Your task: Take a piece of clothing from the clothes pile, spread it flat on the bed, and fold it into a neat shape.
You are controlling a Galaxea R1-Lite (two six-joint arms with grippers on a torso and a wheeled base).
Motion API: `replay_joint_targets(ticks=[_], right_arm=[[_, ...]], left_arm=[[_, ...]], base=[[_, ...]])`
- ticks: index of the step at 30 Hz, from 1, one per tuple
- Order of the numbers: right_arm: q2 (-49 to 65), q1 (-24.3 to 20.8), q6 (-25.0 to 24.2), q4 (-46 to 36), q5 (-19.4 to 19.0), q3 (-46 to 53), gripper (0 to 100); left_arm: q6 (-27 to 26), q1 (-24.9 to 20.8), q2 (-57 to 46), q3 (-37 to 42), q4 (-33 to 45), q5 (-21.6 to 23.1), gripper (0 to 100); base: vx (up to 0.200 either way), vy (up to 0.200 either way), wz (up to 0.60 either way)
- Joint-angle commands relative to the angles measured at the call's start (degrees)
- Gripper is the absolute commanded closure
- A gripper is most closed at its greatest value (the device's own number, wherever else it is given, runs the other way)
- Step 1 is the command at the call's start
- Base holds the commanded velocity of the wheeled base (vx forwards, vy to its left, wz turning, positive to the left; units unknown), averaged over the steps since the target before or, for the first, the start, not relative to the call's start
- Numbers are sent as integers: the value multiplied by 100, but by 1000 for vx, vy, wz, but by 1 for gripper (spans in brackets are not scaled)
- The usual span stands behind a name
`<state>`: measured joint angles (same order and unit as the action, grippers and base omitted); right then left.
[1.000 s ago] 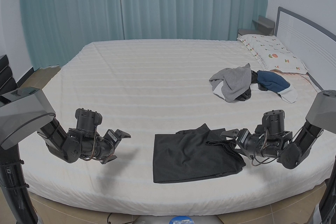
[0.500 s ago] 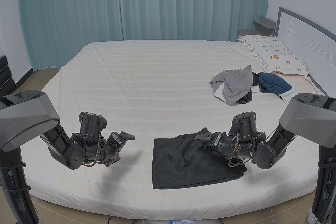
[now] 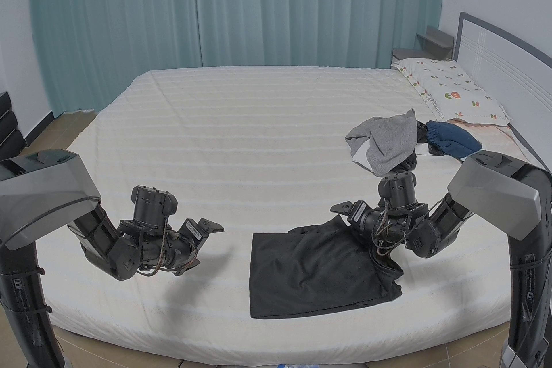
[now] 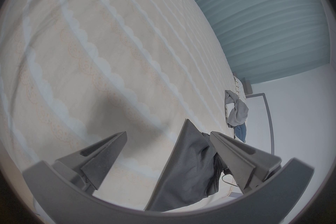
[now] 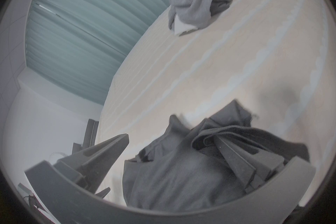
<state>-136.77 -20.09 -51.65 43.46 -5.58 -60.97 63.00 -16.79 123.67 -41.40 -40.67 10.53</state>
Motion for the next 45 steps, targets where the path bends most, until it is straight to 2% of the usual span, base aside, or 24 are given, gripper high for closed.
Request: replay_joint_targets(ticks=[1,7,13,17,22,25,28,29,45], right_arm=[[115,269,6,-39,-13,50,0],[256,497,41,22,-4,454,0],[291,682,463,435,-4,744,0],[185,708,498,611,-4,797,0],[36,796,621,760,-145,674,0],[18,849,612,760,-514,639,0],[-8,849,639,760,-523,639,0],[-8,849,639,760,-523,647,100],[89,1192,630,725,-514,762,100]], left_arm=[[2,0,16,-9,-3,1,0],[2,0,16,-9,-3,1,0],[2,0,16,-35,-3,1,0],[10,0,16,-70,6,1,0],[28,0,8,-140,6,1,0],[28,0,25,-149,-3,1,0],[28,0,25,-158,-3,1,0],[10,0,34,-158,-3,1,0],[-7,-123,263,-483,-55,-104,0]], base=[[0,0,0],[0,0,0],[0,0,0],[0,0,0],[0,0,0],[0,0,0],[0,0,0],[0,0,0],[0,0,0]])
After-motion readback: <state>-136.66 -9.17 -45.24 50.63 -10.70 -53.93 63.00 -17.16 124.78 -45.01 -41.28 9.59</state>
